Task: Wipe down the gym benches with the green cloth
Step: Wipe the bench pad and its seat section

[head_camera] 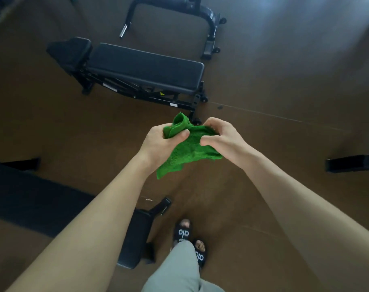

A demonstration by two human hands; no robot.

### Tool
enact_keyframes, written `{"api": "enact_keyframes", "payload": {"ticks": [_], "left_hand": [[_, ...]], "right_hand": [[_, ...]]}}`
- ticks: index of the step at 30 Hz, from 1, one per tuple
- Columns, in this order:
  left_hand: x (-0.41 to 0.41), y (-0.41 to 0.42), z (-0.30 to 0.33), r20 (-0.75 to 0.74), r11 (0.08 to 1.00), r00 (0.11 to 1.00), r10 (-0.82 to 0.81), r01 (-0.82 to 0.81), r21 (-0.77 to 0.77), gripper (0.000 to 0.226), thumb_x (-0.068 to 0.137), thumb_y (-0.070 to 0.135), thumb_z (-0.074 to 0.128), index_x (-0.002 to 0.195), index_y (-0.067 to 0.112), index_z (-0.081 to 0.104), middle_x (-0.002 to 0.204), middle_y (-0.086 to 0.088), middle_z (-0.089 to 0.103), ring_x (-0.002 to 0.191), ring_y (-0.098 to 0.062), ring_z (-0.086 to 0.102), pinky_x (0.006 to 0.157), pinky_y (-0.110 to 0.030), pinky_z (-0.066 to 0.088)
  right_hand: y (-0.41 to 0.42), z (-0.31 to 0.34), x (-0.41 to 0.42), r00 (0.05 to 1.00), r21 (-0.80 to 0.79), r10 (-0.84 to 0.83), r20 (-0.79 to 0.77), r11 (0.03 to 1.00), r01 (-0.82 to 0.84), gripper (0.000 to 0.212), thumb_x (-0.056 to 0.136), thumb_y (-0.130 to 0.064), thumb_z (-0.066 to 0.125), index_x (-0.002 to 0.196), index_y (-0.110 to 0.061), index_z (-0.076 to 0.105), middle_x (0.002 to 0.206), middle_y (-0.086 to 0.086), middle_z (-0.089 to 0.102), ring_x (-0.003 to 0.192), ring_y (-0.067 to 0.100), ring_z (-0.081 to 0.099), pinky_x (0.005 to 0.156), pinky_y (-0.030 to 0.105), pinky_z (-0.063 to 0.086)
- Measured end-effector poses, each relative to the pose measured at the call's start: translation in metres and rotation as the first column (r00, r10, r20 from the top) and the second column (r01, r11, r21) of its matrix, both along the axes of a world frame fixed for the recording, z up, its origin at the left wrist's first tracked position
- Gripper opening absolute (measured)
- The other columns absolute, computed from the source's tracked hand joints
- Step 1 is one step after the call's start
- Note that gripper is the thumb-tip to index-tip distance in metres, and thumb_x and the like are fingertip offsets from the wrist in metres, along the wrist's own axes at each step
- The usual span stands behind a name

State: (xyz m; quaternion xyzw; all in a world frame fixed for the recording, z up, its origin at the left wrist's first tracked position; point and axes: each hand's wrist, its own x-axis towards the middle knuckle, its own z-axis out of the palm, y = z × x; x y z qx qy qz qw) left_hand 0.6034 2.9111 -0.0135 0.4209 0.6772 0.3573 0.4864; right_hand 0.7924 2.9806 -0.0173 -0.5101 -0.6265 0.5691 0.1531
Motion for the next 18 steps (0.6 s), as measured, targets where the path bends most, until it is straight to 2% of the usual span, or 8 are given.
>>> {"api": "enact_keyframes", "payload": {"ticks": [4, 8, 11, 14, 18], "left_hand": [[-0.011, 0.049, -0.014, -0.07, 0.998, 0.997, 0.024, -0.027, -0.049, 0.022, 0.093, 0.041, 0.072, 0.095, 0.019, 0.075, 0.095, -0.005, 0.077, 0.092, -0.025, 0.073, 0.083, -0.046, 0.058], [-0.016, 0.109, -0.036, -0.047, 0.994, 0.997, 0.059, -0.063, -0.092, 0.026, 0.09, 0.047, 0.074, 0.095, 0.021, 0.075, 0.095, -0.001, 0.078, 0.093, -0.022, 0.074, 0.089, -0.052, 0.058], [-0.02, 0.159, -0.055, -0.047, 0.985, 0.996, 0.069, -0.076, -0.156, 0.03, 0.089, 0.05, 0.074, 0.096, 0.021, 0.075, 0.097, -0.001, 0.078, 0.094, -0.02, 0.074, 0.091, -0.051, 0.058], [-0.026, 0.206, -0.056, -0.055, 0.981, 0.996, 0.065, -0.074, -0.178, 0.029, 0.093, 0.045, 0.071, 0.101, 0.018, 0.071, 0.101, -0.004, 0.076, 0.096, -0.022, 0.072, 0.092, -0.05, 0.057], [-0.043, 0.263, -0.049, 0.016, 0.958, 0.998, -0.054, 0.056, -0.283, 0.024, 0.089, 0.034, 0.078, 0.108, 0.024, 0.066, 0.104, 0.002, 0.075, 0.097, -0.015, 0.072, 0.087, -0.038, 0.059]], "right_hand": [[0.051, -0.002, -0.008, 0.994, -0.056, 0.097, 0.047, 0.994, -0.095, 0.011, 0.079, -0.013, 0.069, 0.089, -0.01, 0.066, 0.072, -0.001, 0.059, 0.067, 0.015, 0.057, 0.064, 0.033, 0.044], [0.109, -0.02, -0.011, 0.995, -0.105, 0.074, 0.062, 0.992, -0.067, 0.009, 0.083, -0.014, 0.071, 0.092, -0.012, 0.07, 0.081, 0.003, 0.069, 0.075, 0.014, 0.067, 0.07, 0.034, 0.052], [0.157, -0.039, -0.01, 0.998, -0.147, 0.051, 0.045, 0.988, -0.044, 0.007, 0.087, -0.012, 0.072, 0.093, -0.015, 0.072, 0.083, 0.0, 0.073, 0.079, 0.013, 0.07, 0.075, 0.036, 0.055], [0.205, -0.048, -0.014, 0.998, -0.164, 0.016, 0.056, 0.986, -0.007, 0.007, 0.09, -0.012, 0.072, 0.096, -0.016, 0.071, 0.089, 0.004, 0.077, 0.084, 0.021, 0.075, 0.08, 0.042, 0.059], [0.266, -0.048, -0.028, 0.997, -0.153, -0.033, 0.076, 0.987, 0.044, 0.01, 0.089, -0.011, 0.072, 0.094, -0.02, 0.071, 0.087, 0.004, 0.077, 0.078, 0.017, 0.074, 0.074, 0.035, 0.059]]}}
